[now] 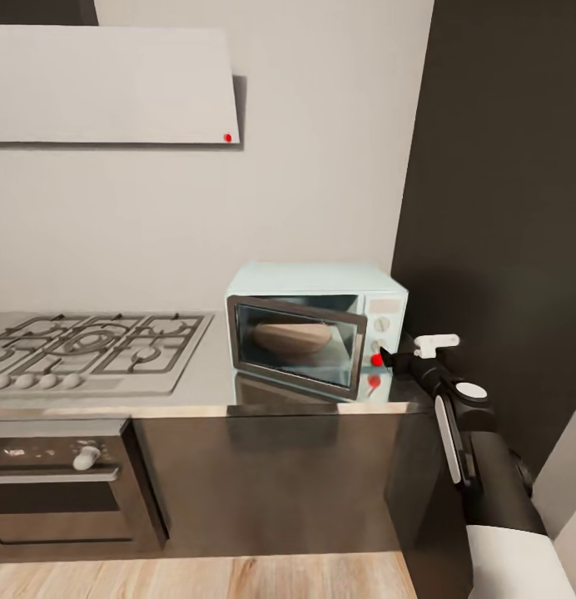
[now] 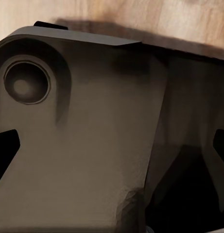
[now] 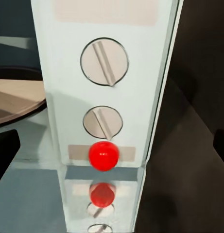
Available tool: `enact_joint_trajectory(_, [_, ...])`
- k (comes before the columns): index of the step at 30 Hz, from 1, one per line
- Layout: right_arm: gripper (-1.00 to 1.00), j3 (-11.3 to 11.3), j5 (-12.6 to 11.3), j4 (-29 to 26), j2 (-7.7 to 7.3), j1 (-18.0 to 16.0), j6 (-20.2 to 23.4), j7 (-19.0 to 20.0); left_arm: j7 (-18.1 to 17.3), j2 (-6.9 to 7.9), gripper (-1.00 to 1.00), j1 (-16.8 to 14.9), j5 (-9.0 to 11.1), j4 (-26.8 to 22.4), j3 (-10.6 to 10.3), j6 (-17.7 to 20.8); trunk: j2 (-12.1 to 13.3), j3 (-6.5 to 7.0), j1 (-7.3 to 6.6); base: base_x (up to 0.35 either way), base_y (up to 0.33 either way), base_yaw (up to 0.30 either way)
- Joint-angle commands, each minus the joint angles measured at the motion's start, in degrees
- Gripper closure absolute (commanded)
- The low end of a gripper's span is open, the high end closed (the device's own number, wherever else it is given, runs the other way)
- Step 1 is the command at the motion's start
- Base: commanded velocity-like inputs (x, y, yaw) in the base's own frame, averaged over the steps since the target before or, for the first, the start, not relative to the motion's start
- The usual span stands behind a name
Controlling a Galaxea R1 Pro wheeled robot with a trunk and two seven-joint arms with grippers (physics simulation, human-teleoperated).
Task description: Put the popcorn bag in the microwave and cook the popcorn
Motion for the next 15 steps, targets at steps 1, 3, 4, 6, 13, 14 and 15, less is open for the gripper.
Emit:
enact_joint_trajectory(1, [-1.0, -0.1, 0.5, -0.1, 0.06, 0.0, 0.3, 0.6, -0.1, -0.01, -1.0, 0.0, 0.4, -0.1, 0.1, -0.1, 0.0, -0.05, 0.03, 0.283, 0.0, 0.0])
enact_joint_trajectory(3, [-1.0, 0.0, 0.4, -0.1, 0.06, 0.0, 0.4, 0.8, -0.1, -0.01, -1.0, 0.0, 0.4, -0.1, 0.1, -0.1, 0.0, -0.05, 0.03, 0.257, 0.0, 0.0])
enact_joint_trajectory(4, [-1.0, 0.1, 0.3, -0.1, 0.06, 0.0, 0.5, 1.0, -0.1, -0.01, -1.0, 0.0, 0.4, -0.1, 0.1, -0.1, 0.0, -0.05, 0.03, 0.135, 0.0, 0.0])
enact_joint_trajectory(6, [-1.0, 0.2, 0.3, -0.2, 0.06, 0.0, 0.6, 1.1, -0.1, -0.01, -1.0, 0.0, 0.4, -0.1, 0.2, -0.1, 0.0, -0.05, 0.03, 0.056, 0.0, 0.0])
enact_joint_trajectory(13, [-1.0, 3.2, 0.2, -0.3, -0.07, 0.0, 1.6, 6.1, -0.1, -0.01, -1.0, 0.0, 0.4, -0.1, 0.2, -0.1, 0.0, -0.05, 0.03, 0.006, 0.0, 0.0])
enact_joint_trajectory(14, [-1.0, 3.4, 0.2, -0.3, -0.09, 0.0, 2.1, 6.6, -0.1, -0.01, -1.0, 0.0, 0.4, -0.1, 0.2, -0.1, 0.0, -0.05, 0.03, 0.0, 0.0, 0.0])
enact_joint_trajectory(15, [-1.0, 3.5, 0.2, -0.3, -0.1, 0.0, 2.5, 7.3, -0.1, -0.01, -1.0, 0.0, 0.4, -0.1, 0.2, -0.1, 0.0, -0.05, 0.03, 0.0, 0.0, 0.0])
